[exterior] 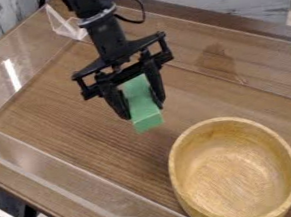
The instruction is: Remove the green block from inside the brown bowl and put it on the table
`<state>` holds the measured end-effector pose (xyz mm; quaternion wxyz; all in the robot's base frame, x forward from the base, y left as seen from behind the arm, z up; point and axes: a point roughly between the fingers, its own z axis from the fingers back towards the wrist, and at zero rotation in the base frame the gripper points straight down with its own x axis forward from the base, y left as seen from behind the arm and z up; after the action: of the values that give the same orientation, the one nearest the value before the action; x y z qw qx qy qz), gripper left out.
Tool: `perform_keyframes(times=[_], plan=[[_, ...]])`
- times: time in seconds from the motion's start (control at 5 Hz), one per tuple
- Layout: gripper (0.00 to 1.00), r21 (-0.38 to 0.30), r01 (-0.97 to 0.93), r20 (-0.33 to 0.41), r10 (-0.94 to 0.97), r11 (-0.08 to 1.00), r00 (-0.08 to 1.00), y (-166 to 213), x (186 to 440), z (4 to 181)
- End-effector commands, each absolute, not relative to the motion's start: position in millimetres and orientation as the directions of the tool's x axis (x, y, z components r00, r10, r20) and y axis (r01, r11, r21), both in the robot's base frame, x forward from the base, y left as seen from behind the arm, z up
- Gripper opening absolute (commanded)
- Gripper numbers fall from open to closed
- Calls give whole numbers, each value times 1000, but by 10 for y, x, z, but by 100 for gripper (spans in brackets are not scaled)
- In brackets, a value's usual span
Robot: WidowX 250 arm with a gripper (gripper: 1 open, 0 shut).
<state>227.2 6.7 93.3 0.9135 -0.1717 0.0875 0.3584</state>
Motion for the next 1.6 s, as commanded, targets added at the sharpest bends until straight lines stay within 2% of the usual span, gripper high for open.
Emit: perform_keyframes(times=[0.0,1.4], plan=[[0,-276,-669,-254,619,690,743,84,2315,982],[0,-307,-649,-248,600,696,761,102,2367,838]])
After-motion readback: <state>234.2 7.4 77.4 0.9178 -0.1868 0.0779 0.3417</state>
